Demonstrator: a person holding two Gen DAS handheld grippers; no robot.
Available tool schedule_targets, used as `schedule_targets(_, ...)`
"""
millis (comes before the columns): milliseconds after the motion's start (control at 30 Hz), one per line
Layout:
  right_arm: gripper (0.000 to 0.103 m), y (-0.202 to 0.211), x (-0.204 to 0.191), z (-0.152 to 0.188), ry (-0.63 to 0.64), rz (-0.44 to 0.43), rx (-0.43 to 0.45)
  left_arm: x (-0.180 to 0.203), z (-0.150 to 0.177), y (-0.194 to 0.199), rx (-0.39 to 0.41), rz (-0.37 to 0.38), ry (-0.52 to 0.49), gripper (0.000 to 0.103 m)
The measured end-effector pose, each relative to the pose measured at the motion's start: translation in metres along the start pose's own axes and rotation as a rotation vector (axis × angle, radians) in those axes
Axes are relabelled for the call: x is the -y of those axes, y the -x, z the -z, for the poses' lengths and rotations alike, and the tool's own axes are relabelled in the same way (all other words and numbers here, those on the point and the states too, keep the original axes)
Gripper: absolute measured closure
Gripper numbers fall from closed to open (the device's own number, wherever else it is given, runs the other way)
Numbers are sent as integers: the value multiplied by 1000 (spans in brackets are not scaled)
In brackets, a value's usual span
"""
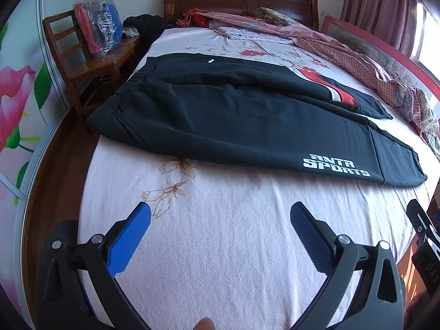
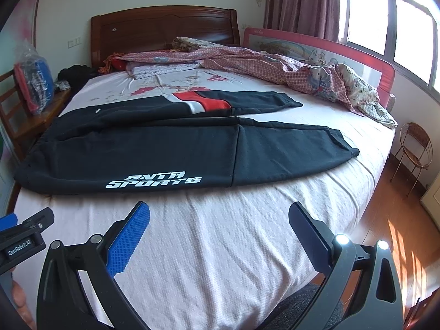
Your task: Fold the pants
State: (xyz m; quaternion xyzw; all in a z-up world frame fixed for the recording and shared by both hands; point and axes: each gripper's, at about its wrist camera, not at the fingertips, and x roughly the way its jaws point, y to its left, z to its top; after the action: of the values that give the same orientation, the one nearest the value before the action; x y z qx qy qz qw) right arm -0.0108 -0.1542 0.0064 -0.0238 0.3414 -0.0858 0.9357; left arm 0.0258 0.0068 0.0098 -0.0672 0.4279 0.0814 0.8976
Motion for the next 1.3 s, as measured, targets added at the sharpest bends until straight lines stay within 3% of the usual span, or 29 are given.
schedule_targets(1300, 3, -8, -3, 3, -6, -23, -32, -3, 0, -8, -25, -7, -1, 2)
